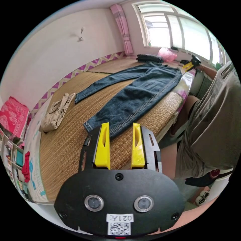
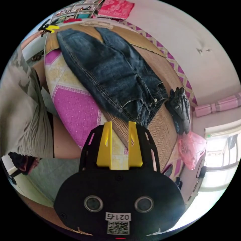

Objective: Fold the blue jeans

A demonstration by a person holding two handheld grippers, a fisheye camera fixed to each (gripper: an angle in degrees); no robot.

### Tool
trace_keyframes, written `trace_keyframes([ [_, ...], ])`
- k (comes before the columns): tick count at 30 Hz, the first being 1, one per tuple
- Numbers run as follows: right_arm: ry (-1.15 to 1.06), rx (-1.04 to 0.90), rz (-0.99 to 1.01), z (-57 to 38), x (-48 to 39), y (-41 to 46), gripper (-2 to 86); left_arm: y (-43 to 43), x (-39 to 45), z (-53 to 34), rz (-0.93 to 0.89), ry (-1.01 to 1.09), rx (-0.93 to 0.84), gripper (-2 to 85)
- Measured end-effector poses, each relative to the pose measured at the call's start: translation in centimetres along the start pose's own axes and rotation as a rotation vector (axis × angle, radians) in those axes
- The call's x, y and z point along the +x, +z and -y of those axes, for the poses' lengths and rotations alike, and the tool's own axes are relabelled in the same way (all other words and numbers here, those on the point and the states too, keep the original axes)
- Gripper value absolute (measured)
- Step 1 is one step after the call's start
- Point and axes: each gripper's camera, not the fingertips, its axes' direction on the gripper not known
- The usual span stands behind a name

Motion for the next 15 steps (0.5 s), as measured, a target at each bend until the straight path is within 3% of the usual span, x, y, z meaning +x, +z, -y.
trace_keyframes([
  [8,-0.177,-0.084,-0.1,3.0,-0.7,3.9,7.9,5.0,3.3,3.4,-0.024,0.124,-0.127,11.5],
  [12,-0.218,-0.099,-0.13,4.1,-0.7,4.7,2.7,5.4,3.4,4.1,-0.058,0.128,-0.114,10.1],
  [15,-0.182,-0.078,-0.152,4.3,-0.5,4.3,0.1,5.6,4.3,4.7,-0.054,0.164,-0.145,2.7],
])
